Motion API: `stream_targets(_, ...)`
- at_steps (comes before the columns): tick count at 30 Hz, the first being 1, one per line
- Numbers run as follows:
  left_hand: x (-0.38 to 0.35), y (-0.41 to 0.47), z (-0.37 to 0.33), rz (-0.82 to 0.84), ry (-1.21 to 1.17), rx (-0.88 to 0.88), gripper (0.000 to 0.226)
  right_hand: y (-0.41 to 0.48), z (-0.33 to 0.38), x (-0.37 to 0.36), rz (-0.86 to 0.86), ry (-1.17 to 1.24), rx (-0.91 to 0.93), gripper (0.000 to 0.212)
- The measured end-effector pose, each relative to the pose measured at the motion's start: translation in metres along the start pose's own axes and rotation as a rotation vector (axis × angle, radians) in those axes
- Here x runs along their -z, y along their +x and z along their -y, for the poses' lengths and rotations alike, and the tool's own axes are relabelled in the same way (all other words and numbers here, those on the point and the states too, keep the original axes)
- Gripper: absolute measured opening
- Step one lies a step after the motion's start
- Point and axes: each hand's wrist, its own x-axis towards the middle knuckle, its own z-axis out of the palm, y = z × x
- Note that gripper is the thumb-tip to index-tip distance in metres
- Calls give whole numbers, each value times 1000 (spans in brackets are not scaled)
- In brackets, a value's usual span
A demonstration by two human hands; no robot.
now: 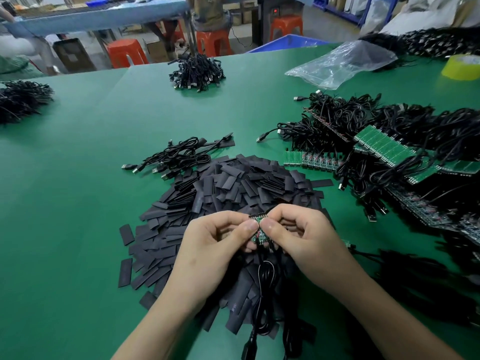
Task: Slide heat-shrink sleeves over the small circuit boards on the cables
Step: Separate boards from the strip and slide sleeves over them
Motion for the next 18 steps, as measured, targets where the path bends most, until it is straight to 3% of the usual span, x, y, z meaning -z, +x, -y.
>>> stream_targets(6,2,-1,5,4,-91,46,16,0,0,-4,54,145,-27,19)
stream_targets(13,3,-1,6,65,-226,97,16,-1,1,-8,52,366,-187,20)
stream_targets(18,6,-2,3,110,-259,59,13,1,2,2,97,286,-218,20)
